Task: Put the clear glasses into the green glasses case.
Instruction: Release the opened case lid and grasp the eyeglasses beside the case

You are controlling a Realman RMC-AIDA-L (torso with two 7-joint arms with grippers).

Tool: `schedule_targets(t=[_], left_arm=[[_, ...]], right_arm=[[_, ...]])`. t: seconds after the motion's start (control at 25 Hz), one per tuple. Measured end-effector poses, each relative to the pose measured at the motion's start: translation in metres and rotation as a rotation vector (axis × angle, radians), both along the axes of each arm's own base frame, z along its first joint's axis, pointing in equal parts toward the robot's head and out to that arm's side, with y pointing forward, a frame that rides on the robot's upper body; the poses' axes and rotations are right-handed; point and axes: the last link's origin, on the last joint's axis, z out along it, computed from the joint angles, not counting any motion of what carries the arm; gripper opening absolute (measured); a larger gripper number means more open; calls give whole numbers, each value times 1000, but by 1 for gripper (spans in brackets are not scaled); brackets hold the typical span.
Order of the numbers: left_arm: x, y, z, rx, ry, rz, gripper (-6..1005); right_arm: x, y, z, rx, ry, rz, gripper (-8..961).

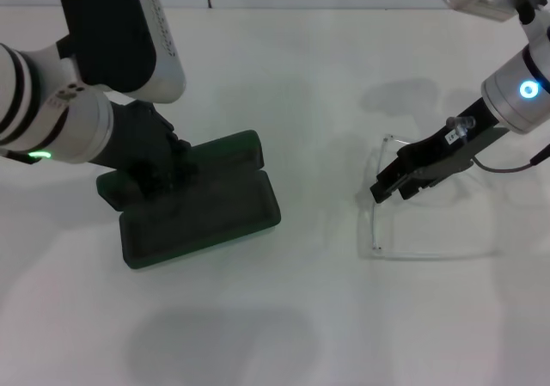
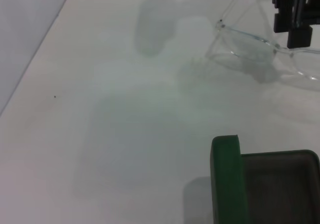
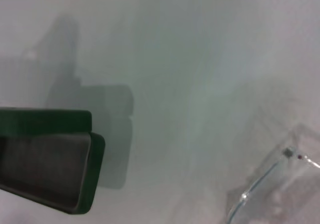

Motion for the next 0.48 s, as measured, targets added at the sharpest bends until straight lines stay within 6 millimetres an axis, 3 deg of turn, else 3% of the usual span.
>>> schedule_targets(t=[0.24,0.48], left_arm=[[-3,-1,-1,4,-2,5,197],[-6,-3,1,13,-1,10,198]], right_arm=[[0,2,5,6,-1,5,465],[-15,3,11,16,36,42,401]])
